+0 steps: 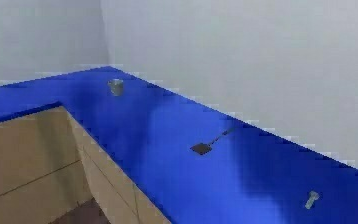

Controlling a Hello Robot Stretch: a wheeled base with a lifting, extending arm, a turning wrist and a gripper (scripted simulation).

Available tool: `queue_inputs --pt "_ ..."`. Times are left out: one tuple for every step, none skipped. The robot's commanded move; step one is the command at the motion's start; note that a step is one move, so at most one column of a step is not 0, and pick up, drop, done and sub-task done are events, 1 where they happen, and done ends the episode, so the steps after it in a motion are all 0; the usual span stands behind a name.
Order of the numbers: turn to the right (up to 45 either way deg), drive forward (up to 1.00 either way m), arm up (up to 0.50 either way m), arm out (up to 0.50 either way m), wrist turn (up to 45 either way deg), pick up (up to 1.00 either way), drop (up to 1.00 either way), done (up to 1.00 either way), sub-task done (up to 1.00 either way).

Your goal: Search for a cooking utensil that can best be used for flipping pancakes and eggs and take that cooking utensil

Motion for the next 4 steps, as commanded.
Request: queue_inputs --pt "-45.0 0.0 0.0 0.0 0.0 0.0 0.0 0.0 0.0" --pt "-27.0 0.0 0.0 0.0 0.0 0.0 0.0 0.0 0.0" --pt "0.0 0.0 0.5 0.0 0.0 0.0 0.0 0.0 0.0" --pt "0.0 0.0 0.38 0.0 0.0 0.0 0.0 0.0 0.0"
